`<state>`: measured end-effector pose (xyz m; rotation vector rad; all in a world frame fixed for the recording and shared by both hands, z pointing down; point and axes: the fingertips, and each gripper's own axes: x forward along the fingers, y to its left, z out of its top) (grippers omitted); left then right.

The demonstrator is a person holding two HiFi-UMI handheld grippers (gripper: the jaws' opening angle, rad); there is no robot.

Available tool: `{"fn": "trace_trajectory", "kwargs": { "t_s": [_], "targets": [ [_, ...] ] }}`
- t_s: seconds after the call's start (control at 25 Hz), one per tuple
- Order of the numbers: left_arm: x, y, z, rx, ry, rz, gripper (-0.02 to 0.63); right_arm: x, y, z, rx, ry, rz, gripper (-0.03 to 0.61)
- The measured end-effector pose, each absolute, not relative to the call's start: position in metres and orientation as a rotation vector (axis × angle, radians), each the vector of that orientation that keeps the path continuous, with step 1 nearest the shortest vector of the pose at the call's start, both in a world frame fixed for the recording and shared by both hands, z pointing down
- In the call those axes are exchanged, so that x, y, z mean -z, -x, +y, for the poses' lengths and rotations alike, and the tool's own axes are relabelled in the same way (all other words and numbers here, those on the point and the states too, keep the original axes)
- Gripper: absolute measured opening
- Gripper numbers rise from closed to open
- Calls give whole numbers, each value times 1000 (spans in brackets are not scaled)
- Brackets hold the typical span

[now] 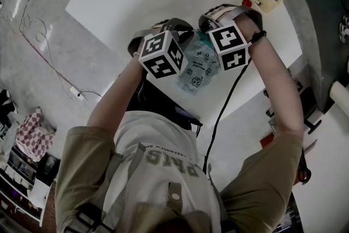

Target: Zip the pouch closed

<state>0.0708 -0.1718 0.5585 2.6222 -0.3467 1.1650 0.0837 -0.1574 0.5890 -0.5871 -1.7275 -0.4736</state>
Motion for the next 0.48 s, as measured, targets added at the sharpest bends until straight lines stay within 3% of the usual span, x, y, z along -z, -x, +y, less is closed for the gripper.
{"fn": "trace_trajectory", "kwargs": {
  "t_s": [0.48],
  "targets": [
    [-557, -73, -171, -1157, -2586, -352, 23, -585, -86, -158, 459, 502, -1739, -1]
  ]
}}
